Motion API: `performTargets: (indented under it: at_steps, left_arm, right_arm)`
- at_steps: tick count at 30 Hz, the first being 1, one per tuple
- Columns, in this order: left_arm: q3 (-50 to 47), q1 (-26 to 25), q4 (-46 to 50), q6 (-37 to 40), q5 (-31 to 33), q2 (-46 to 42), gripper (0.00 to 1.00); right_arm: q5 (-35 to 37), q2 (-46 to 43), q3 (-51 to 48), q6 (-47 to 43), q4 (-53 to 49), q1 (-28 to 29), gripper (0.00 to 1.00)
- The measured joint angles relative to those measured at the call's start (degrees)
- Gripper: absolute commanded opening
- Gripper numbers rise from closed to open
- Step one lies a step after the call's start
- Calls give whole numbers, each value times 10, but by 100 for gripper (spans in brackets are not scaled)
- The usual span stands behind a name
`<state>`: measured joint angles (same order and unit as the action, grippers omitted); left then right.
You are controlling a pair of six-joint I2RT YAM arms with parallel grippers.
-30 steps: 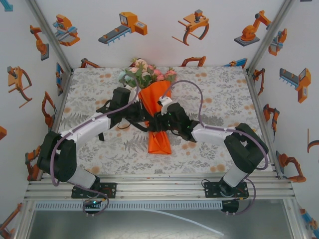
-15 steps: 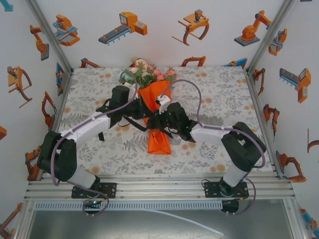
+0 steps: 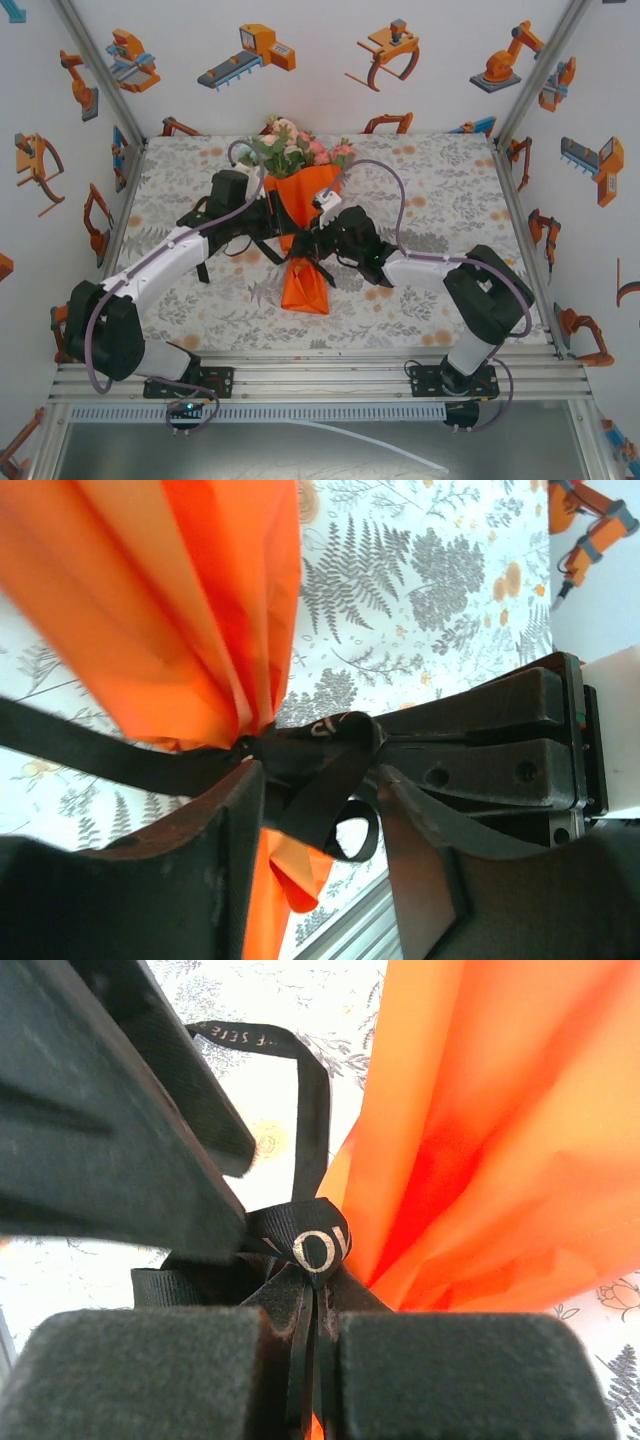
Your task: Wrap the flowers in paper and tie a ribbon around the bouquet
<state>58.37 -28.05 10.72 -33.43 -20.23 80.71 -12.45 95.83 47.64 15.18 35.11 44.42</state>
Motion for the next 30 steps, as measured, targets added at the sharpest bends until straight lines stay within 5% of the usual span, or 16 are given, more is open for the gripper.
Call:
performTargets:
  at_steps: [7, 19, 30]
  left_arm:
    - [12, 11, 19, -12, -24, 38, 34]
    - [-19, 8, -84, -101, -133, 95, 32]
    - [-23, -5, -46, -77, -96, 102, 39]
  right_arm:
    - [-5, -1, -14, -34, 4, 0, 0]
    - [-23, -2, -23, -61, 8, 0, 0]
    - [-28, -2, -44, -63, 7, 1, 0]
